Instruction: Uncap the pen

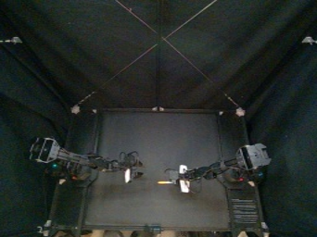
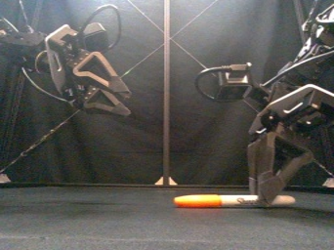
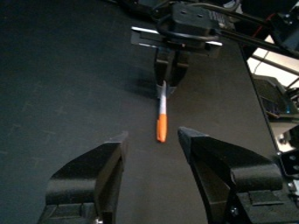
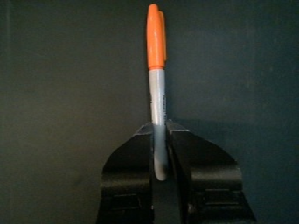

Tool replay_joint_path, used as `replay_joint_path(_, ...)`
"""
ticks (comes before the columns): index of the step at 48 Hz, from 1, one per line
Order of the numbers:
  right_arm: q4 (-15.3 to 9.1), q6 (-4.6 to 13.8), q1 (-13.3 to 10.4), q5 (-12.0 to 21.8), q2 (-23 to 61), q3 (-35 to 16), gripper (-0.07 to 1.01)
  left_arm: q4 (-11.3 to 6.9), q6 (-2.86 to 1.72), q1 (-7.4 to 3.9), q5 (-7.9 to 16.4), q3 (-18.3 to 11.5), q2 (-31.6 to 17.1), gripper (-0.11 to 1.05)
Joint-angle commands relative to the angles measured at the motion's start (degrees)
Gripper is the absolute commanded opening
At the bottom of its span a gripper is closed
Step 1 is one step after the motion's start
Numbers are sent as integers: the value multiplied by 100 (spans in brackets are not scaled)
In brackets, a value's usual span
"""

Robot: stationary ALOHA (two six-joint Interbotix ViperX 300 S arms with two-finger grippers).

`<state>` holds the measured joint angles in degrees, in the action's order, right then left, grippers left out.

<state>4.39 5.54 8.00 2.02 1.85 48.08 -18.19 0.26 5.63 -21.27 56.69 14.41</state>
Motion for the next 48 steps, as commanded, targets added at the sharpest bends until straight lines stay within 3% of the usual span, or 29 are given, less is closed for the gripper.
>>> replay_joint_path(1, -176, 26, -281, -26, -404, -343, 43, 53, 0, -9, -114, -220, 18, 85)
replay_joint_path(5, -281, 26, -431, -26, -527, -519, 43, 62, -18, 0, -114, -308, 18, 85)
replay_joint_path(21, -756, 26, -773, -26, -782, -914, 43, 62, -18, 18, -123, -343, 18, 85)
replay_joint_path(33, -914, 26, -800, -62, -905, -1020, 43, 53, -18, 18, -123, -334, 18, 85)
replay_joint_path(48, -984, 18, -800, -105, -1072, -1063, 43, 18, -35, -62, -114, -308, 0, 85)
